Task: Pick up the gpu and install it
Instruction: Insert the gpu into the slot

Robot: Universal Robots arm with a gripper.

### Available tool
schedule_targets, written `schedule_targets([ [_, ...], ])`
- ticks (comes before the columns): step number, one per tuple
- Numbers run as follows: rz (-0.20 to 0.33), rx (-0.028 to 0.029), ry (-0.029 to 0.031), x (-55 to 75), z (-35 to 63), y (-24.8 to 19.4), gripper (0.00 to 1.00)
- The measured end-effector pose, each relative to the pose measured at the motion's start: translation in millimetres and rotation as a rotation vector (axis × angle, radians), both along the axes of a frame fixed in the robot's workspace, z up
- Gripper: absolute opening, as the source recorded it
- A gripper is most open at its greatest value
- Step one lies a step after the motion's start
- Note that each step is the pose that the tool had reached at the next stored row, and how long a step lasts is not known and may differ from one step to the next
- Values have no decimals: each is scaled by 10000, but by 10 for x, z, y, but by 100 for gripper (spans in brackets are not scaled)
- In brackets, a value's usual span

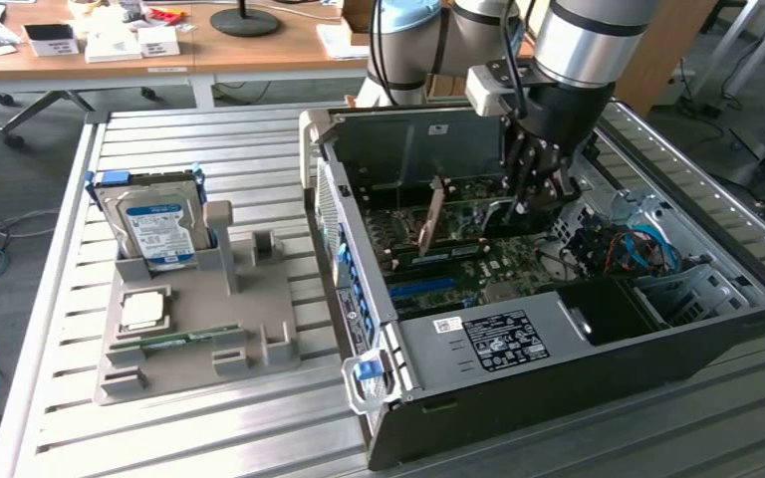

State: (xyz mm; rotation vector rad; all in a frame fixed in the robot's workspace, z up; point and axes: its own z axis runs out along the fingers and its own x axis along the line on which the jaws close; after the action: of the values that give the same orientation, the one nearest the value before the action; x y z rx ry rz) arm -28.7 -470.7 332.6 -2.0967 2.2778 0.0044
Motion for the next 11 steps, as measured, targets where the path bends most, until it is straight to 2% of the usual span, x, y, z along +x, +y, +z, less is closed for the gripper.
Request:
schedule_targets([
  [4, 1, -4, 0, -16, -42, -2, 27],
  [8, 12, -3, -45, -57, -94, -1, 27],
  [11, 16, -5, -51, -80, -121, -1, 27],
])
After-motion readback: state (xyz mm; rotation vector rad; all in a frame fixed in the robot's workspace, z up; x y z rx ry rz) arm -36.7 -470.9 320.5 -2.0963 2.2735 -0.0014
